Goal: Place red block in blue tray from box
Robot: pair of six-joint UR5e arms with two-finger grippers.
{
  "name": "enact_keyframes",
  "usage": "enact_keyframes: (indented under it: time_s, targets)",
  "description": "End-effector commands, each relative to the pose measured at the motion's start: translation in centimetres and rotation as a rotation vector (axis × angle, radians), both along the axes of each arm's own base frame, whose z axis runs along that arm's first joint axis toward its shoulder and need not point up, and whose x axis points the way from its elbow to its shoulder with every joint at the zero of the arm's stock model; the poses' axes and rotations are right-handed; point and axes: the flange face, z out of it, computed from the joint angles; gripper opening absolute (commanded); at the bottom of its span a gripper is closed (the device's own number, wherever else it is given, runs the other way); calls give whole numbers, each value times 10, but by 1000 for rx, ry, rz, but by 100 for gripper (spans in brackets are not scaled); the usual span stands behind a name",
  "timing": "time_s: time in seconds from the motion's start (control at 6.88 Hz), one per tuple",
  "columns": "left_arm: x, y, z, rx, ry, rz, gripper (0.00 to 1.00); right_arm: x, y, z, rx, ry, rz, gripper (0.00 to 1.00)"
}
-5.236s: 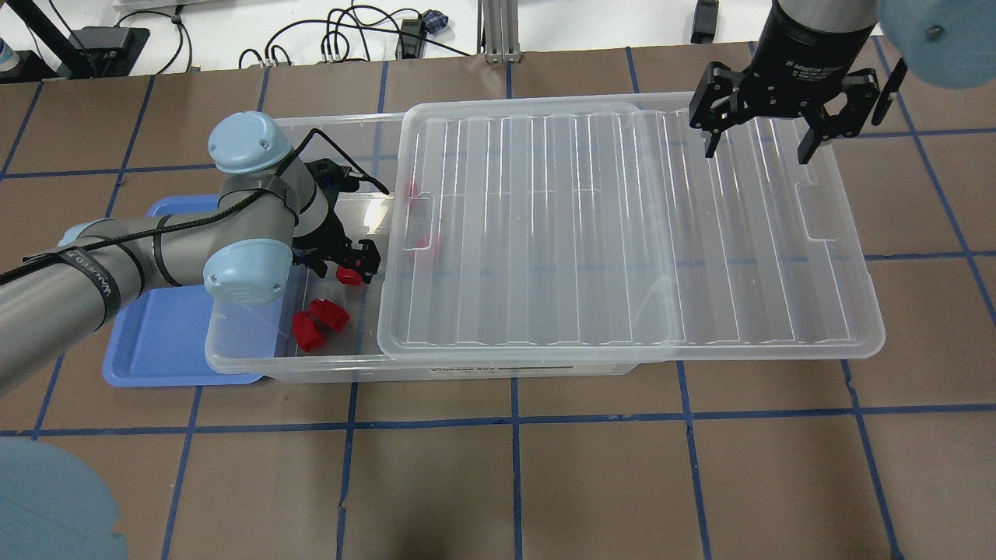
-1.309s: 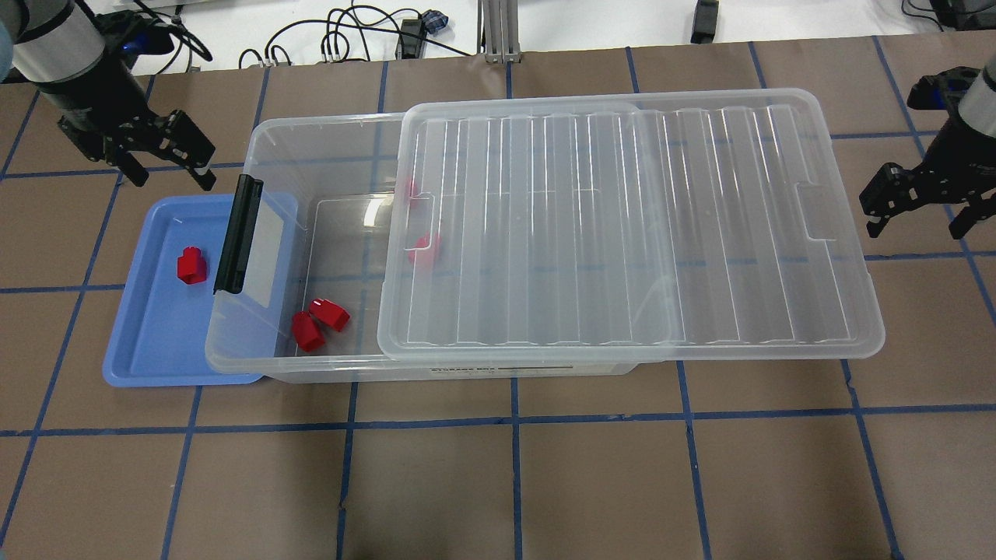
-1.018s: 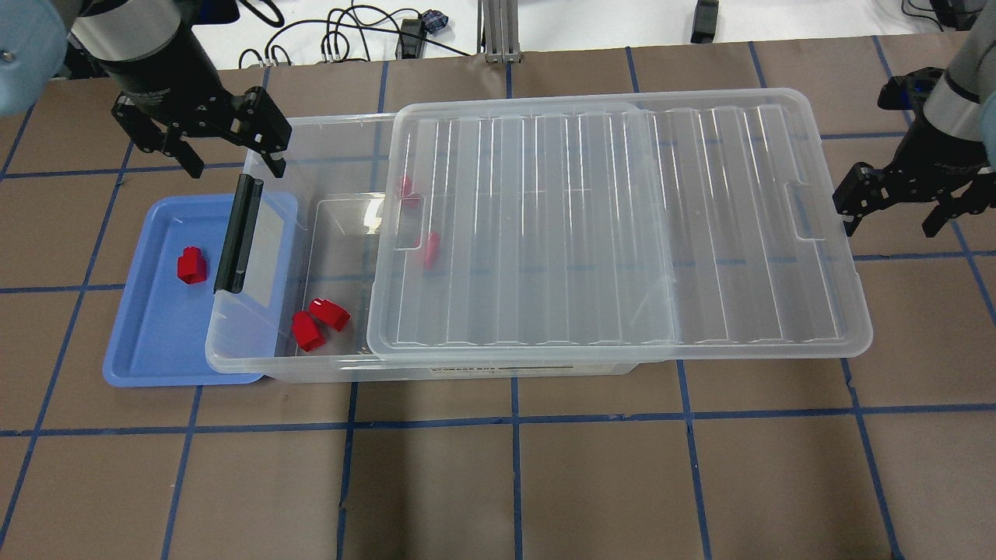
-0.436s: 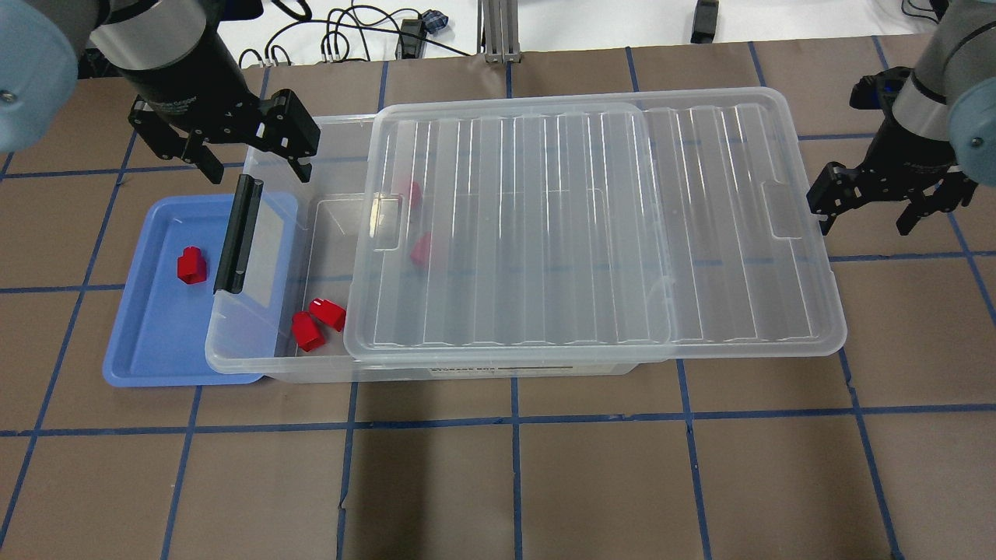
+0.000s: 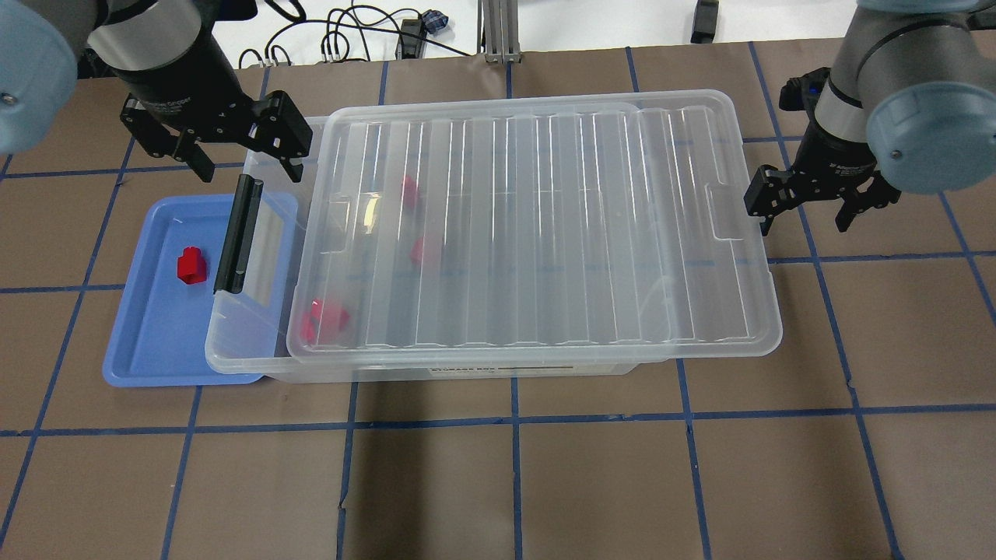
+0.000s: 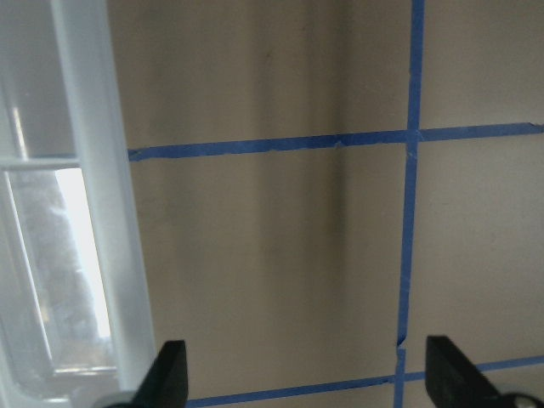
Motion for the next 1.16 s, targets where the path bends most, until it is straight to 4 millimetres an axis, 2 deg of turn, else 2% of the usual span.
enact_keyframes:
  time_s: [0.0, 0.44, 0.73, 1.02]
  targets:
    - [2, 0, 2, -3, -17, 1, 100, 45, 1, 2, -38, 0, 3, 100]
    - [3, 0, 1, -2, -14, 8, 100, 50, 2, 2, -43, 0, 12, 100]
    - [3, 0, 2, -5, -16, 7, 100, 65, 0, 4, -83, 5, 42, 100]
    - [3, -1, 2, -5, -16, 7, 100, 66, 1, 15, -102, 5, 46, 100]
